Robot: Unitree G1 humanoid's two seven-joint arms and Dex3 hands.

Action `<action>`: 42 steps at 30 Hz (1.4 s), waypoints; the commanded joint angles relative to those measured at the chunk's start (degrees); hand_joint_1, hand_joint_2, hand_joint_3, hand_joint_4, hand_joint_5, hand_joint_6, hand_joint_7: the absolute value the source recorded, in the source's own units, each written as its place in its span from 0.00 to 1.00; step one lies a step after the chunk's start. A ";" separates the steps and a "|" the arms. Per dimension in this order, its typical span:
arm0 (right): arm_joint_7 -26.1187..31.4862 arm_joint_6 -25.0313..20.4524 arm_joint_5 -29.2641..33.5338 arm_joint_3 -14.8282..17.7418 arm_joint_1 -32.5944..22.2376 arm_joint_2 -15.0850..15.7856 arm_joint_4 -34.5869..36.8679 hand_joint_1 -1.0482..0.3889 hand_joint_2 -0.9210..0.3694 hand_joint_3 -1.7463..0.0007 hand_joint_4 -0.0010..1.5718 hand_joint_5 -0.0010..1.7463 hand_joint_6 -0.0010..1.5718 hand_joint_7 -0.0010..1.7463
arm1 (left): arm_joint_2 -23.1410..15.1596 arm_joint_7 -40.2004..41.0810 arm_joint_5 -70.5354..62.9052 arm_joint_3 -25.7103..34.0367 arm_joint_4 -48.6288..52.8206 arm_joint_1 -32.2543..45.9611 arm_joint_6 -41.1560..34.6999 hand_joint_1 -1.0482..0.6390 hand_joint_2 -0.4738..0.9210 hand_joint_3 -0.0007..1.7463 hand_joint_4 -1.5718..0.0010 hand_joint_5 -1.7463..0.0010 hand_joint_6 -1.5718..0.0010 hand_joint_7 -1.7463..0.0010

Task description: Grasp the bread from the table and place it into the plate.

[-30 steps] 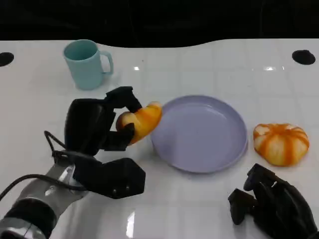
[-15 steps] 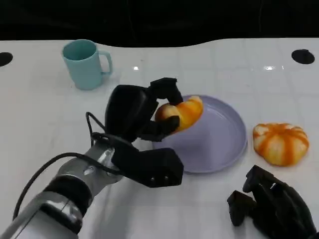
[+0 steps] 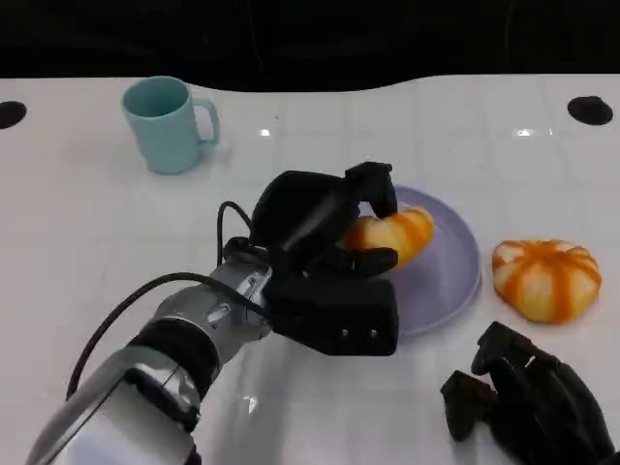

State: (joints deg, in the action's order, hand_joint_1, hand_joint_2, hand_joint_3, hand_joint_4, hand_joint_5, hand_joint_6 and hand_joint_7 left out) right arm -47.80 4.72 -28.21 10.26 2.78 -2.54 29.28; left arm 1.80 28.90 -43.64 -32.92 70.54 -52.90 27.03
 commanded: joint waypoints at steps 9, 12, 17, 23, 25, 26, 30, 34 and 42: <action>0.50 0.35 0.05 0.00 -0.68 0.47 -1.04 0.33 0.00 0.87 0.50 0.98 0.43 0.84 | -2.60 -13.56 -1.55 -3.74 -3.09 -1.45 -7.20 0.00 1.00 0.42 1.00 0.99 1.00 1.00; 0.33 0.26 -0.10 0.05 -0.69 0.50 -1.00 0.33 0.00 0.87 0.49 0.98 0.43 0.85 | -3.70 -15.84 -0.59 -3.21 -4.76 -0.75 -6.33 0.00 1.00 0.43 0.97 0.98 1.00 1.00; 0.36 0.12 -0.09 -0.03 -0.83 0.52 -1.33 0.33 0.00 0.87 0.49 0.98 0.42 0.85 | -6.35 -16.63 2.86 -0.67 -8.54 2.51 -1.71 0.00 1.00 0.42 0.99 0.52 0.99 0.99; 0.47 0.37 -0.21 0.20 -0.97 0.34 -1.17 0.34 0.00 0.87 0.49 0.99 0.42 0.85 | -7.80 -16.30 14.18 7.88 -12.74 10.81 10.24 0.00 1.00 0.37 0.99 0.04 1.00 0.30; 0.54 -0.04 -0.36 0.22 -1.06 0.35 -1.37 0.33 0.00 0.87 0.49 0.99 0.42 0.84 | -6.85 -20.52 21.19 11.98 -13.45 13.75 14.23 0.00 1.00 0.32 0.83 0.09 0.93 0.19; 0.71 -0.23 -0.32 0.19 -1.13 0.38 -1.54 0.33 0.00 0.87 0.49 0.98 0.43 0.84 | -6.45 -22.80 24.35 13.64 -13.65 14.96 16.08 0.00 1.00 0.29 0.72 0.12 0.86 0.20; 0.68 -0.91 -0.38 0.19 -1.14 0.56 -1.63 0.33 0.00 0.87 0.49 0.98 0.43 0.84 | -3.54 -38.18 41.03 20.53 -15.92 20.04 19.45 0.00 1.00 0.19 0.37 0.31 0.52 0.40; 0.68 -1.58 -0.67 0.30 -1.24 0.43 -1.95 0.34 0.00 0.88 0.50 0.98 0.43 0.85 | -0.58 -52.96 56.20 25.64 -23.51 26.29 13.46 0.00 1.00 0.12 0.20 0.35 0.26 0.51; 0.45 -1.48 -0.67 0.39 -1.42 0.31 -2.21 0.34 0.00 0.88 0.50 0.98 0.43 0.84 | 1.56 -68.47 74.39 31.95 -38.85 37.52 -10.43 0.00 0.96 0.00 0.04 0.50 0.01 0.77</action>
State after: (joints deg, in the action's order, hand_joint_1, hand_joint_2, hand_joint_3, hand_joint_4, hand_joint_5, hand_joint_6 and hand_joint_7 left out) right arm -47.28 3.05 -28.45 10.40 1.77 -2.73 27.65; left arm 3.72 -36.87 27.75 -2.59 34.80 -18.13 22.01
